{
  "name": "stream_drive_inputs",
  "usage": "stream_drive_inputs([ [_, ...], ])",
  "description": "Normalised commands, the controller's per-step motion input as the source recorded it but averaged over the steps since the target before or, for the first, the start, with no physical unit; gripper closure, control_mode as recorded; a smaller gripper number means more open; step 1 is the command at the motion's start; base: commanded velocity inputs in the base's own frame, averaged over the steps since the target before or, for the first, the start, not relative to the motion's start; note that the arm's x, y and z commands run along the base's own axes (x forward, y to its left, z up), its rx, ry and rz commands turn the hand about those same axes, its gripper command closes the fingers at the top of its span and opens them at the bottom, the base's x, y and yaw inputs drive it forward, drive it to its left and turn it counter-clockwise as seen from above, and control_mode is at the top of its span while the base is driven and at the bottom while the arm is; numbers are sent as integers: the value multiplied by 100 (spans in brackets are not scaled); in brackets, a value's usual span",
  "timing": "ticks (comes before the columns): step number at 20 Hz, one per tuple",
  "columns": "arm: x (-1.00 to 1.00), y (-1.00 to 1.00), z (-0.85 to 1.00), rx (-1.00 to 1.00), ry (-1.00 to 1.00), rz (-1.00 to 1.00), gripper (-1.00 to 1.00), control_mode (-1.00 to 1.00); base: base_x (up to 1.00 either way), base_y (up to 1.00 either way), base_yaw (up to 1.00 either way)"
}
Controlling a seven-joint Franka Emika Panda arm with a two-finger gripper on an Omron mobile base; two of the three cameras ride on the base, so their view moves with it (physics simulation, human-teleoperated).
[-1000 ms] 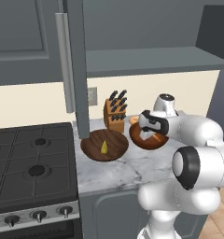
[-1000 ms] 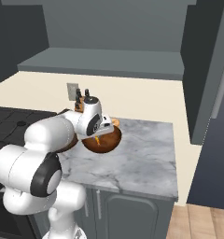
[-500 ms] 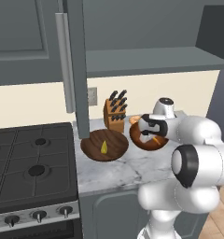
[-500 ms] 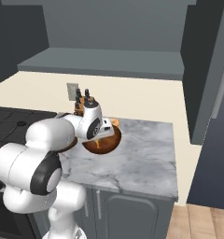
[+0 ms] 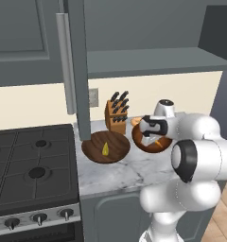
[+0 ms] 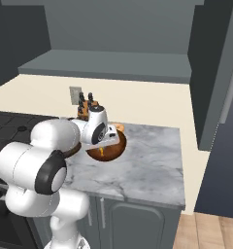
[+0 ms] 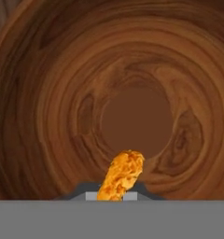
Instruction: Pick both bowls and place them on the counter. Then place the lemon wedge in one bowl and place the shrimp in the other bowl.
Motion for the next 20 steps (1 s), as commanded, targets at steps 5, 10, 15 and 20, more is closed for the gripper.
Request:
stream_drive_inputs([
  [5,13,0,-7,0,2,0,100,-100,0,0,0],
  [10,16,0,-8,0,3,0,100,-100,0,0,0],
  [15,1,0,-16,0,3,0,100,-100,0,0,0],
  [20,0,0,-10,0,0,0,100,-100,0,0,0],
])
